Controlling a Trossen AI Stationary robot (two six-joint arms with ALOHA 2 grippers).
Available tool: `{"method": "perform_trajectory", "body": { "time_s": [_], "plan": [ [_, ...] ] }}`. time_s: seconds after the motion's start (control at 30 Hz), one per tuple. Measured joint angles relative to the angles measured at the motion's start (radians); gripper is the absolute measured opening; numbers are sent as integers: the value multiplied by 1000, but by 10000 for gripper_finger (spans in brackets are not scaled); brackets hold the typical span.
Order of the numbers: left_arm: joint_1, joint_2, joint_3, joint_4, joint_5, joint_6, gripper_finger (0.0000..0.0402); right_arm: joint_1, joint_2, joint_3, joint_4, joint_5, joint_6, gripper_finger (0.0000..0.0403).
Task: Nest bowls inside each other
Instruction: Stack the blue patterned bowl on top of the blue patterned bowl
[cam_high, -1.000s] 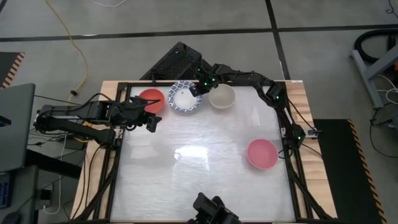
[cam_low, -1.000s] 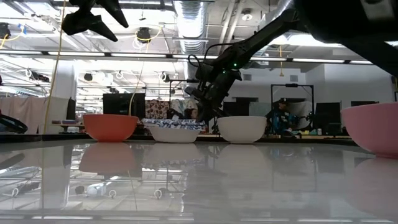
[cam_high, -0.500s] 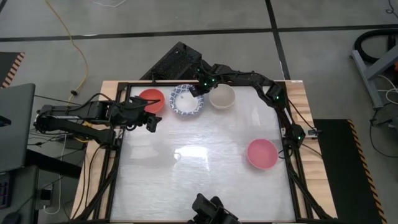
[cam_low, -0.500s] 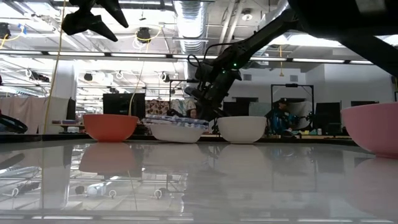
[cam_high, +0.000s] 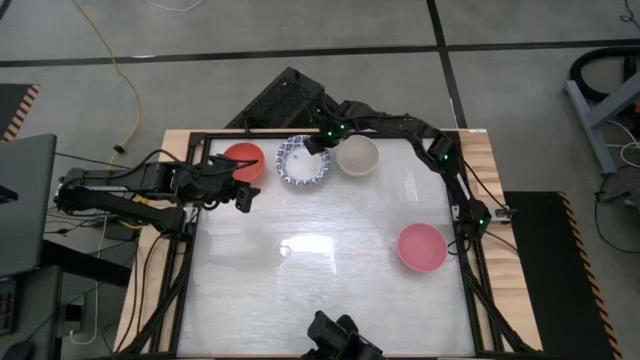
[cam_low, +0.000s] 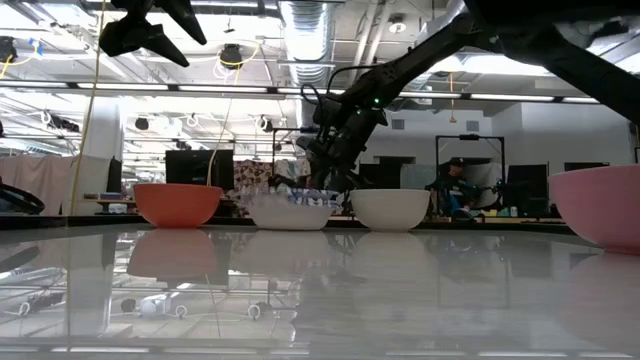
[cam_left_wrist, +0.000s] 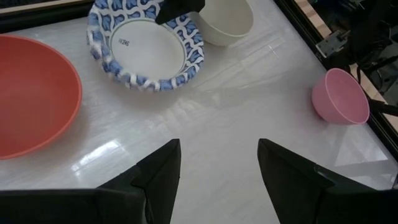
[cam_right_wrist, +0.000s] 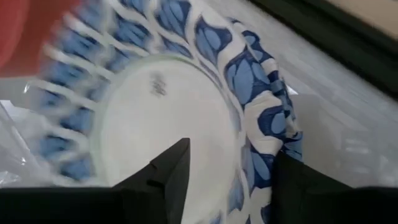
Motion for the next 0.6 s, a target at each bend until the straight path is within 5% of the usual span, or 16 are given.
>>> {"method": "perform_trajectory", "body": {
  "time_s": [0.6],
  "plan": [
    [0, 0, 0, 0, -1, 1, 203, 13, 0, 109, -103, 110, -69, 192]
  ]
}}
